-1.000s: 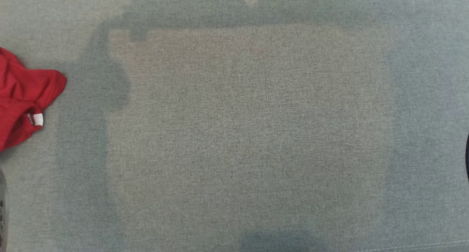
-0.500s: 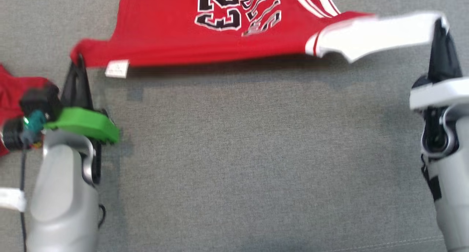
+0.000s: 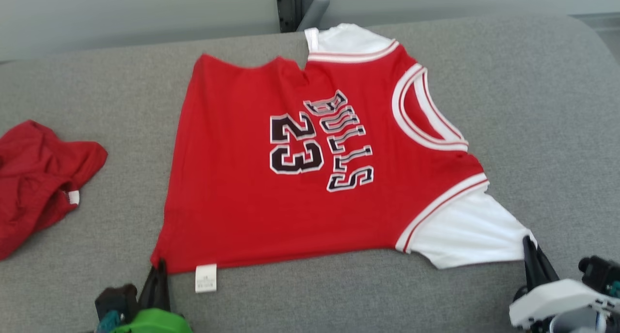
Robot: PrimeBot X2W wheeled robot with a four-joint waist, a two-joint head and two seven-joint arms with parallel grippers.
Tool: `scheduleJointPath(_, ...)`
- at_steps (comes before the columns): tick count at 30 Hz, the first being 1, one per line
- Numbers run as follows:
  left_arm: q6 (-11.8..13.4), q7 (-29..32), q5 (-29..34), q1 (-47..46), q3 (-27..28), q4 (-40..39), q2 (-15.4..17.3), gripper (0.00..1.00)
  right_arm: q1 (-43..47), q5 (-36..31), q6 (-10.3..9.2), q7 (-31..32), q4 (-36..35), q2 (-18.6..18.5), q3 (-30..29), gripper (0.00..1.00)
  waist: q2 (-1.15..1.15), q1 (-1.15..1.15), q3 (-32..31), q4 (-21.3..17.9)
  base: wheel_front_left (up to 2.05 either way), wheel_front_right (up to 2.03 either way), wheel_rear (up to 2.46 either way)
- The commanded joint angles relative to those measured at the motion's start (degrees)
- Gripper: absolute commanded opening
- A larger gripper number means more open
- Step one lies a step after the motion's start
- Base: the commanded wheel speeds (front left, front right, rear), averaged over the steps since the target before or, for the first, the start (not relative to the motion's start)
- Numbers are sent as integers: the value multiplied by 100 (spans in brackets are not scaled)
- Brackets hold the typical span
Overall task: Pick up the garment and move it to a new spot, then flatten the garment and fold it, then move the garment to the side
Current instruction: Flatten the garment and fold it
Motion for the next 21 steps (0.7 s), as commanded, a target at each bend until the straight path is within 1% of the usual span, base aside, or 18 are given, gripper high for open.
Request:
scheduleJointPath(1,12,-1,-114,282,5,-2,57,0,255,-30,-22,-30,64,-30,-63,0,35,0,-746,-13,0,0,0)
scheduleJointPath(3,76,-1,-200,598,-87,-39,53,0,534,-131,-22,-30,84,-20,-53,0,35,0,-916,7,0,0,0)
scheduleJointPath(6,77,-1,-129,973,-283,-58,51,0,889,-221,-22,-29,92,21,-9,0,35,0,-1085,70,0,0,0)
scheduleJointPath(8,134,-1,-173,1212,-288,-66,54,0,1127,-276,-21,-29,81,42,25,0,35,0,-1167,113,0,0,0)
scheduleJointPath(13,106,-1,-72,1631,-336,-156,51,0,1542,-313,-19,-29,-54,45,9,0,35,0,-1249,207,0,0,0)
scheduleJointPath(16,84,-1,-89,1709,-310,-310,51,0,1586,-323,-18,-29,-322,7,-49,0,35,0,-1210,265,0,0,0)
scheduleJointPath(17,40,-1,-128,1676,-322,-373,50,0,1552,-357,-18,-29,-439,-5,-79,0,35,0,-1189,277,0,0,0)
scheduleJointPath(21,-1,-2,-90,1316,-317,-779,48,0,1195,-400,-18,-29,-875,23,-230,0,35,0,-1080,326,0,0,0)
